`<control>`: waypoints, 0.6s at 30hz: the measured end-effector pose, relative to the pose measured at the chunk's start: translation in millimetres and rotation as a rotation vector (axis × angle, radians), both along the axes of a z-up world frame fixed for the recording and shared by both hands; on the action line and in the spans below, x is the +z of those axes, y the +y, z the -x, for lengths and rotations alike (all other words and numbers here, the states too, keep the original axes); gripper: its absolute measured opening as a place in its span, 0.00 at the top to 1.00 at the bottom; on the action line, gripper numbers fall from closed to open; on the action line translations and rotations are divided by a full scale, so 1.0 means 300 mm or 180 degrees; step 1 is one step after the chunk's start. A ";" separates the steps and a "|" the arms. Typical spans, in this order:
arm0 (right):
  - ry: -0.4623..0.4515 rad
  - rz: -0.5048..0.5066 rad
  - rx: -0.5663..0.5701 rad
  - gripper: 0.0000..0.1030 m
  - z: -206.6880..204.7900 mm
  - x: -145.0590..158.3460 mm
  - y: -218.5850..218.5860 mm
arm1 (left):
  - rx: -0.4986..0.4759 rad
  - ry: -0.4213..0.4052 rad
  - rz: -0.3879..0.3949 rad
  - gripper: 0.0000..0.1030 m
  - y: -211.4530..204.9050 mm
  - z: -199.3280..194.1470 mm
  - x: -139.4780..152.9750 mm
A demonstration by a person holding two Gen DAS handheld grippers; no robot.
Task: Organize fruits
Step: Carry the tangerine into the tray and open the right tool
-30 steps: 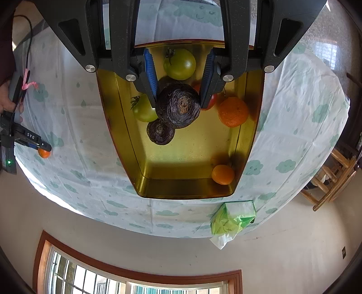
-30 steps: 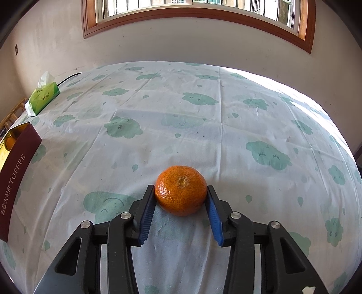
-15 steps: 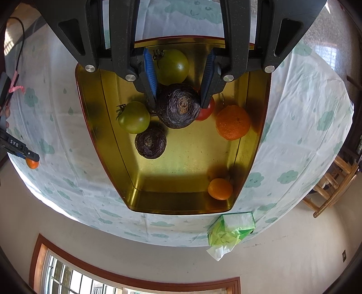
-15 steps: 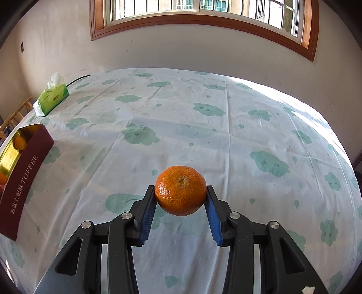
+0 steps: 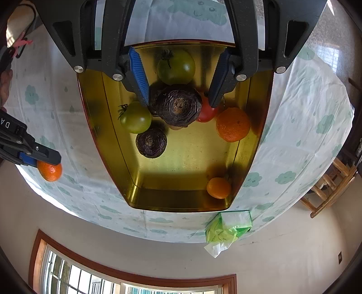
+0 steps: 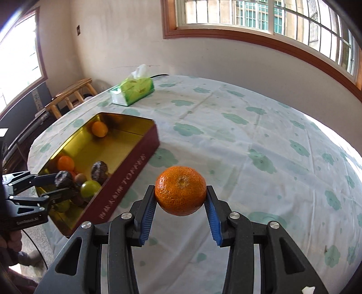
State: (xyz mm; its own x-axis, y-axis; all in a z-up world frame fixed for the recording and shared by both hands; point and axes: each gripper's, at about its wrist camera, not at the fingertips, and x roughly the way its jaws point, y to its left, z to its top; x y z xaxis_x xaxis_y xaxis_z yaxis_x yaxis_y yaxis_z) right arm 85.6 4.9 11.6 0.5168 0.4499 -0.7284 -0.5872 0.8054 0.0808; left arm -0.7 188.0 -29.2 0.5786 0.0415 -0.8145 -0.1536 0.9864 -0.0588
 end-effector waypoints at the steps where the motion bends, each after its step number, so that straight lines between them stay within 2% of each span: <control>1: -0.0007 -0.0012 0.0075 0.62 0.010 0.007 0.033 | -0.0001 -0.0015 0.0014 0.44 0.003 0.005 0.006; 7: -0.0006 -0.0028 0.0416 0.62 0.051 0.022 0.203 | 0.0091 -0.0139 0.0013 0.35 0.051 0.053 0.059; 11: 0.0016 0.0041 0.0615 0.62 0.074 0.004 0.301 | 0.0288 -0.0202 -0.0106 0.27 0.117 0.094 0.091; 18: 0.0106 0.0137 0.0735 0.62 0.093 -0.047 0.404 | 0.0600 -0.0171 -0.0193 0.24 0.216 0.153 0.091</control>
State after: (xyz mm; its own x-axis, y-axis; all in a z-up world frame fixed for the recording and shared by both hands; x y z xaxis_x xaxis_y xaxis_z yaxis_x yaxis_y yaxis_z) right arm 57.7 126.1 -2.6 0.3791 0.5215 -0.7644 -0.7538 0.6532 0.0718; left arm -46.7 252.8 -1.9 0.5984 0.2012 -0.7755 -0.3340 0.9425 -0.0132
